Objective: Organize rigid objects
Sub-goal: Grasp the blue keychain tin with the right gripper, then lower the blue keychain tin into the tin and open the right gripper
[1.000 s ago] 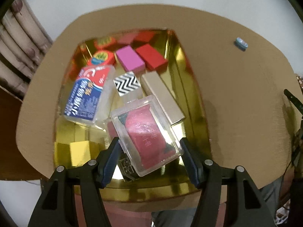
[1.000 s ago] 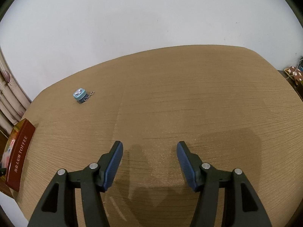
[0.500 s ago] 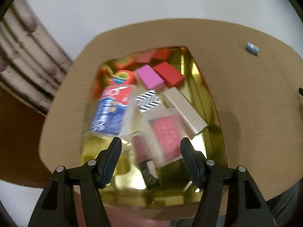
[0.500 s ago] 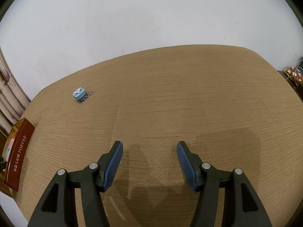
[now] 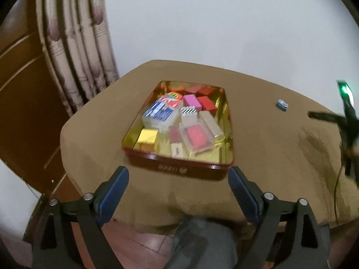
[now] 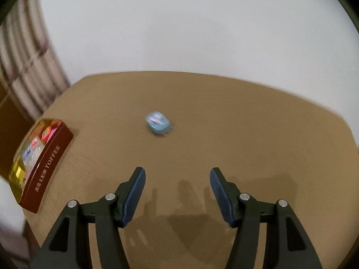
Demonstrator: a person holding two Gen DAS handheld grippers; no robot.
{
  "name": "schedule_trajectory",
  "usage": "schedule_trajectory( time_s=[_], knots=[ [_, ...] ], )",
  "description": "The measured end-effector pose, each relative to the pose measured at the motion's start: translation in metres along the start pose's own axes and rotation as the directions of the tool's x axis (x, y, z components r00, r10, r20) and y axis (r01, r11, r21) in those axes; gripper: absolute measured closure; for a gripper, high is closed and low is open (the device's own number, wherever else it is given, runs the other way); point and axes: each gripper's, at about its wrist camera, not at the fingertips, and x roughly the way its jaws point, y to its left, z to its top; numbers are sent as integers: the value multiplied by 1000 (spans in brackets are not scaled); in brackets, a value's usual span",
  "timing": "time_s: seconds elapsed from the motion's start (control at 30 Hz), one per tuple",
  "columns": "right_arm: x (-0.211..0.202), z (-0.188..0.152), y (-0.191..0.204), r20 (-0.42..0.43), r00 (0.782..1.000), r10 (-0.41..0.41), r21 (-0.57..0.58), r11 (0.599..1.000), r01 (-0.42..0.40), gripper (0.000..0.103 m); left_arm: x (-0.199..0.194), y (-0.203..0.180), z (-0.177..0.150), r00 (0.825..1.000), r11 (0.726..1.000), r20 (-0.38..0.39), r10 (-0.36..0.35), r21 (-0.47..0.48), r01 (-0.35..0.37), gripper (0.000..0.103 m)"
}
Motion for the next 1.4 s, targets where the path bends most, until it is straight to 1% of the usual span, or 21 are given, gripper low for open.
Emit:
schedule_trajectory(
  time_s=[0.03,0.17,0.3,0.37,0.43,0.53,0.63,0.67,0.7,0.77,0.83,0.93,1.0,1.03,1.1,1.17,1.23,1.27,1.33,1.37,1.4],
  knots=[
    [12,13,8,-33,999,4,-37,999,-5,41,-1,3,-5,1000,1000,-5,17,-7,-18,15],
    [47,40,33,-75,996,-43,-165,986,30,41,9,17,-18,998,998,-49,37,-41,-39,15],
    [71,54,49,-88,993,-79,-301,952,49,41,22,31,-28,993,996,-110,39,-81,-48,15],
    [84,59,51,-108,990,-87,-333,942,46,41,30,37,-31,989,994,-141,37,-97,-51,15],
    [95,64,50,-121,989,-84,-346,937,37,41,37,41,-33,986,992,-163,39,-112,-58,15],
    [110,72,45,-145,988,-55,-335,942,4,41,48,44,-35,980,990,-197,29,-126,-55,15],
    [125,73,40,-193,980,-40,-316,948,-24,42,56,44,-39,975,990,-218,39,-127,-68,15],
    [131,72,38,-203,978,-43,-319,947,-25,54,56,44,-40,975,990,-216,46,-123,-74,15],
    [134,70,38,-211,976,-49,-323,946,-22,58,55,43,-40,976,990,-210,55,-119,-82,15],
    [132,70,40,-216,976,-30,-305,952,-39,71,52,43,-39,979,989,-190,75,-109,-97,15],
    [129,68,44,-213,976,-47,-302,953,-20,71,49,43,-37,981,989,-175,83,-108,-103,15],
    [115,63,50,-211,977,-29,-279,960,-32,71,45,45,-38,982,988,-169,79,-117,-100,15],
    [103,66,49,-201,980,8,-246,967,-58,71,43,47,-38,982,988,-175,76,-122,-98,15],
    [90,66,54,-188,981,45,-224,971,-88,71,42,48,-39,981,987,-179,75,-125,-98,15],
    [65,65,70,-161,980,114,-216,965,-148,71,40,52,-40,981,986,-180,69,-138,-95,15],
    [39,65,93,-146,972,183,-221,952,-212,71,37,55,-41,981,984,-180,69,-147,-96,15],
    [14,63,123,-146,954,262,-242,926,-291,71,36,57,-42,981,984,-182,66,-150,-94,15],
    [2,62,145,-157,938,309,-267,901,-341,71,35,58,-43,980,984,-184,73,-148,-101,15],
    [-11,56,184,-191,912,363,-309,860,-407,71,33,58,-44,980,985,-184,78,-137,-104,15],
    [-14,53,197,-207,903,376,-320,846,-426,71,33,58,-45,979,986,-188,75,-132,-101,15],
    [-16,47,219,-237,889,393,-337,825,-454,71,33,57,-46,978,987,-195,78,-120,-103,15]
  ],
)
